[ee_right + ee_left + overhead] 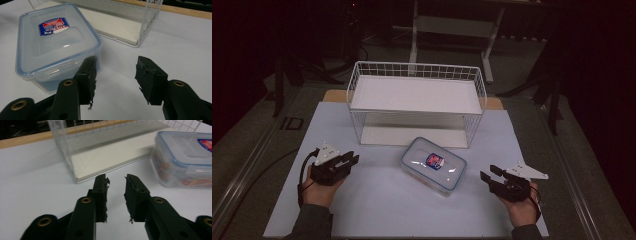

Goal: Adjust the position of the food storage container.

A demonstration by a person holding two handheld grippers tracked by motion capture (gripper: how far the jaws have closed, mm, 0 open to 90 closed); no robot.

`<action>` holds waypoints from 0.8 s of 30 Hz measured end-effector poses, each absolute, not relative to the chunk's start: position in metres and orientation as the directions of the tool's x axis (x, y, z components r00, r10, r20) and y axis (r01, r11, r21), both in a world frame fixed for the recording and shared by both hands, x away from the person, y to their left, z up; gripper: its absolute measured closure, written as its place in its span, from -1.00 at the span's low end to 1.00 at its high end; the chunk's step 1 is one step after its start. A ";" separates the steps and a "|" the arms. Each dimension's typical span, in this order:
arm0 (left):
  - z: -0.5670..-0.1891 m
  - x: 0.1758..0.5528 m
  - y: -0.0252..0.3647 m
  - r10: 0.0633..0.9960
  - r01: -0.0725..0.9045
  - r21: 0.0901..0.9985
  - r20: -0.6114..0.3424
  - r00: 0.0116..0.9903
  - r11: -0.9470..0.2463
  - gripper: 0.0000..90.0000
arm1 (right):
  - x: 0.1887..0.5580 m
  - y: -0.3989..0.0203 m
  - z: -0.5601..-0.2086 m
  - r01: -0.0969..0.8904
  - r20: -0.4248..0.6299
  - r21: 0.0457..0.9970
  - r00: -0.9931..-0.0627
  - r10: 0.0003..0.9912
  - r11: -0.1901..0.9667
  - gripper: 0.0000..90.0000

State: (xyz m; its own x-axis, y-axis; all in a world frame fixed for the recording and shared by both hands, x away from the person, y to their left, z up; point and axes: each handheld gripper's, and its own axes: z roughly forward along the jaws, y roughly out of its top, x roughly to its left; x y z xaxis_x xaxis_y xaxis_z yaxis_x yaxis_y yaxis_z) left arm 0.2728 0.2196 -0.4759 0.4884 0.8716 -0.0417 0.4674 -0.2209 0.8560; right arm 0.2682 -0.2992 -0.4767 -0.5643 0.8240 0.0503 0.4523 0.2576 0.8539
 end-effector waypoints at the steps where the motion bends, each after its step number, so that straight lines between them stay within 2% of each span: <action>1: -0.476 0.277 0.214 0.868 0.470 0.856 -0.055 0.494 -0.213 0.70 | 0.269 -0.297 -0.476 0.453 0.056 0.855 -0.563 0.825 0.251 0.12; 7: -0.476 0.293 0.191 0.841 0.464 0.856 -0.067 0.537 -0.228 0.98 | 0.269 -0.286 -0.478 0.450 0.060 0.853 -0.587 0.808 0.264 0.12; 12: -0.477 0.304 0.173 0.820 0.458 0.853 -0.063 0.569 -0.252 0.99 | 0.269 -0.281 -0.481 0.451 0.054 0.845 -0.606 0.793 0.287 0.17; 16: -0.482 0.316 0.154 0.807 0.462 0.843 -0.060 0.588 -0.274 0.99 | 0.269 -0.280 -0.483 0.458 0.067 0.840 -0.619 0.783 0.291 0.32; 17: -0.486 0.321 0.146 0.801 0.469 0.835 -0.059 0.595 -0.287 0.99 | 0.269 -0.278 -0.485 0.464 0.072 0.833 -0.628 0.775 0.300 0.44; 24: -0.498 0.332 0.129 0.787 0.491 0.814 -0.071 0.613 -0.309 0.99 | 0.271 -0.272 -0.491 0.479 0.075 0.817 -0.642 0.763 0.322 0.65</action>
State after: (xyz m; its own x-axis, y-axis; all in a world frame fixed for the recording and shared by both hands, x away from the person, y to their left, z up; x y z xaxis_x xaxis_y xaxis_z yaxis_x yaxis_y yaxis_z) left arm 0.3315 0.1294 -0.4976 0.6131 0.7868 -0.0710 0.4912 -0.3093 0.8143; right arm 0.2705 -0.2722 -0.4914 -0.6419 0.7631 0.0751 0.4788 0.3224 0.8166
